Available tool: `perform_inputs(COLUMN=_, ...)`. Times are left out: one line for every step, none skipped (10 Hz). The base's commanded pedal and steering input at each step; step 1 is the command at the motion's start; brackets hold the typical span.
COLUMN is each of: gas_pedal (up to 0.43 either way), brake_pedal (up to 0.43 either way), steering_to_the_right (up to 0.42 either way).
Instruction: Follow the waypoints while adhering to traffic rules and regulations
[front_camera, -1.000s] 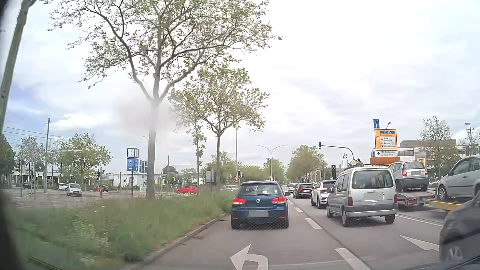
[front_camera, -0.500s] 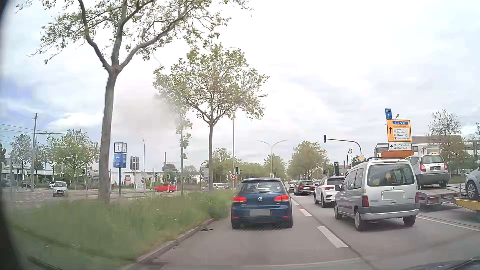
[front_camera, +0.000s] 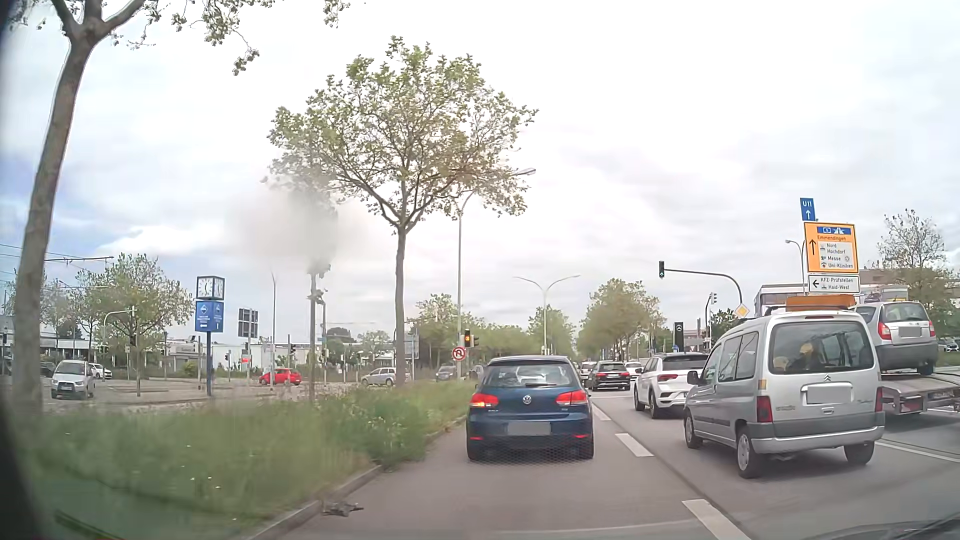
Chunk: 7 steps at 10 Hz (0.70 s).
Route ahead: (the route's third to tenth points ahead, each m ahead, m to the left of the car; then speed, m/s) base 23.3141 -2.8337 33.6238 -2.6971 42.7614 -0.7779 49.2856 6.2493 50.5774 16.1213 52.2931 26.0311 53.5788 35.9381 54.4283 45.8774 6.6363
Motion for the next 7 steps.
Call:
perform_inputs(gas_pedal=0.0, brake_pedal=0.0, steering_to_the_right=-0.007)
perform_inputs(gas_pedal=0.0, brake_pedal=0.0, steering_to_the_right=-0.007)
perform_inputs(gas_pedal=0.0, brake_pedal=0.0, steering_to_the_right=-0.007)
perform_inputs(gas_pedal=0.0, brake_pedal=0.012, steering_to_the_right=-0.007)
perform_inputs(gas_pedal=0.0, brake_pedal=0.024, steering_to_the_right=-0.005)
perform_inputs(gas_pedal=0.0, brake_pedal=0.024, steering_to_the_right=-0.005)
perform_inputs(gas_pedal=0.0, brake_pedal=0.03, steering_to_the_right=-0.003)
